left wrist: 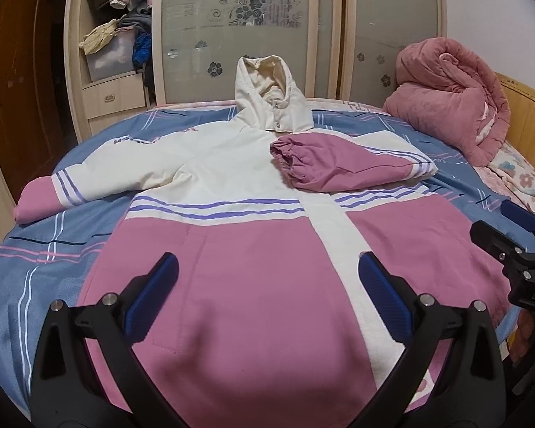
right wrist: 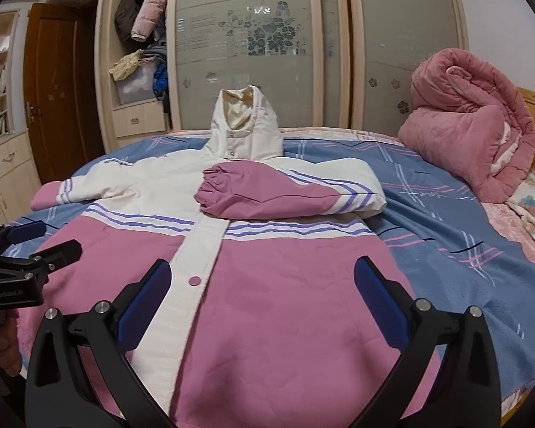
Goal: Fold large clothes
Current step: 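Withdraw the right tool from the folded sleeve, then grasp the folded sleeve cuff with the left gripper and pull it further across, then release the sleeve cuff and lift the left tool away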
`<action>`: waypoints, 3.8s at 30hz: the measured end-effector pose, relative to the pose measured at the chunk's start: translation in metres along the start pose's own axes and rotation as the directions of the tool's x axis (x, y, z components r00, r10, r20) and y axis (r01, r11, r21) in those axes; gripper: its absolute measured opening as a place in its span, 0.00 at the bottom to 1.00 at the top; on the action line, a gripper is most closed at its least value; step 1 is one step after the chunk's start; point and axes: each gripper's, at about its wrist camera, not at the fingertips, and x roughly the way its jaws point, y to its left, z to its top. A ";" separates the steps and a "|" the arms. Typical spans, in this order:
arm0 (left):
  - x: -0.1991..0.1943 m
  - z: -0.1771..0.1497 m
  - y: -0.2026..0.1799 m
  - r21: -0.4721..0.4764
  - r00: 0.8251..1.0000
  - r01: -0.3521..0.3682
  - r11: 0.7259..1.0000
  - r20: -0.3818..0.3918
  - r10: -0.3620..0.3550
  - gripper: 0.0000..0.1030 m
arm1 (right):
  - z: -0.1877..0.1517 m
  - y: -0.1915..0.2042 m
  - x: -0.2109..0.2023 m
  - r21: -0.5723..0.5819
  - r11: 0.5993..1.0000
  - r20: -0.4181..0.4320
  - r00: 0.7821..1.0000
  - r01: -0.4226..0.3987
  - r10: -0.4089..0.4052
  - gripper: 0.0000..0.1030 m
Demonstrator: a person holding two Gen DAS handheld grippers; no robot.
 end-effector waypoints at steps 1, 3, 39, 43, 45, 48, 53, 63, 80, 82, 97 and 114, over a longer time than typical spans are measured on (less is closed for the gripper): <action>-0.001 0.001 -0.001 -0.001 1.000 0.007 1.000 -0.004 -0.007 0.98 | 0.001 -0.002 -0.001 0.009 1.000 0.002 1.000 -0.015 0.015 0.99; -0.001 0.004 -0.003 -0.012 1.000 0.022 1.000 -0.017 -0.022 0.98 | 0.003 -0.006 -0.003 0.033 0.999 0.008 0.999 -0.033 0.033 0.99; 0.266 0.152 -0.026 -0.101 0.960 0.025 0.995 -0.276 -0.052 0.15 | 0.014 -0.084 0.005 0.312 0.948 0.015 0.998 -0.059 0.057 0.99; 0.248 0.177 -0.023 0.015 0.983 -0.012 1.000 -0.182 0.015 0.14 | 0.012 -0.077 0.014 0.304 0.950 -0.007 0.997 -0.067 0.072 0.99; 0.240 0.188 -0.014 0.051 0.988 -0.066 0.997 -0.138 0.072 0.13 | 0.012 -0.073 0.017 0.299 0.952 -0.014 0.997 -0.069 0.077 0.99; 0.234 0.199 0.015 0.028 0.986 -0.122 0.992 -0.114 0.125 0.13 | 0.012 -0.069 0.021 0.291 0.954 -0.019 0.997 -0.070 0.079 0.99; 0.244 0.188 0.065 0.006 0.956 -0.235 0.972 -0.179 0.232 0.13 | 0.013 -0.061 0.028 0.281 0.956 -0.036 0.995 -0.081 0.095 0.99; 0.270 0.131 0.100 0.010 0.912 -0.296 0.955 -0.296 0.285 0.83 | 0.012 -0.045 0.036 0.247 0.964 -0.067 0.990 -0.103 0.123 0.99; -0.003 0.045 0.041 -0.080 0.981 -0.196 0.977 -0.004 0.196 0.98 | 0.012 -0.036 -0.002 0.115 0.990 -0.001 0.996 -0.084 0.085 0.99; -0.033 0.026 0.021 -0.049 0.972 -0.223 0.974 0.066 0.226 0.98 | 0.010 -0.037 -0.011 0.100 0.993 0.009 0.998 -0.060 0.059 0.99; -0.051 -0.004 0.004 -0.025 0.967 -0.214 0.976 0.132 0.216 0.98 | -0.021 -0.027 -0.045 0.029 0.998 0.030 0.998 0.055 -0.056 0.99; -0.057 -0.001 0.017 -0.078 0.958 -0.230 0.970 0.155 0.240 0.98 | -0.022 -0.023 -0.035 0.043 0.998 0.019 0.999 0.048 -0.049 0.99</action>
